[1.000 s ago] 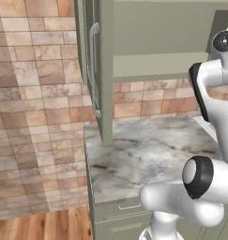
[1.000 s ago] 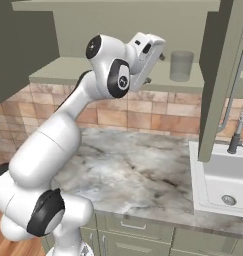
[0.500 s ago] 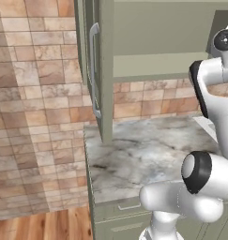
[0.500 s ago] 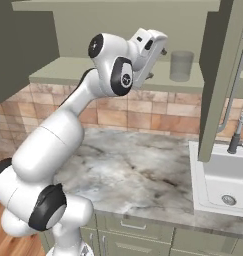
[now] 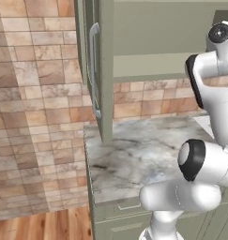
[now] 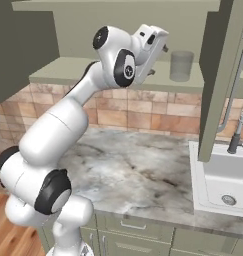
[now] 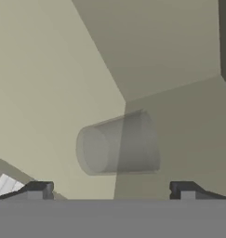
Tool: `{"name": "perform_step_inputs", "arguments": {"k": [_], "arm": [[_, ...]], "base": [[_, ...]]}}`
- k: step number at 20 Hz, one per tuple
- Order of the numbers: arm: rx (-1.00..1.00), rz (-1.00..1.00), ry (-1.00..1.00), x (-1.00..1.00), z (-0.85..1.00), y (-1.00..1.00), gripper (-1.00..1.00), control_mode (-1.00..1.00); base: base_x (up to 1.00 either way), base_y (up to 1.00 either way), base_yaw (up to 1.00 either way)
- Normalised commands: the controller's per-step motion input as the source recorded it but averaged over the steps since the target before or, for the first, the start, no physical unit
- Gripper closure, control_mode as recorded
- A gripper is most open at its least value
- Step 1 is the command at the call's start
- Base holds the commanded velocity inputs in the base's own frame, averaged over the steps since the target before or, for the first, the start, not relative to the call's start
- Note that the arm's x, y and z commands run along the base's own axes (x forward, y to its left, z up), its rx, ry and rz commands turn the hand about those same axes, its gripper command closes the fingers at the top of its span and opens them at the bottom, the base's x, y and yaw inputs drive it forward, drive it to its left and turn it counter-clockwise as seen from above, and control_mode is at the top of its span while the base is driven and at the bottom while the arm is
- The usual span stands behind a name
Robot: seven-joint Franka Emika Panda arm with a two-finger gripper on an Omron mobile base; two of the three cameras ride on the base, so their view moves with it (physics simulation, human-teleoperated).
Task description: There is a bowl on the dining counter. Grab a lemon wedge from the fridge and place it in the bowl. Then get the liquor bottle and glass cup from the cabinet and place them next to the bowl.
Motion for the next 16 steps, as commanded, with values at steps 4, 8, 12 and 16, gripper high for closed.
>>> {"name": "perform_step_inputs", "arguments": {"k": [4, 8, 12, 16], "arm": [[0.00, 0.00, 0.00, 0.23, 0.00, -0.18, -1.00, -1.00], [0.00, 0.00, 0.00, 0.26, 0.00, -0.18, -1.00, -1.00], [0.00, 0.00, 0.00, 0.24, 0.00, -0.17, -1.00, -1.00], [0.00, 0.00, 0.01, 0.21, 0.00, -0.15, -1.00, -1.00]], "base": [[0.00, 0.00, 0.00], [0.00, 0.00, 0.00], [0.00, 0.00, 0.00], [0.00, 0.00, 0.00]]}}
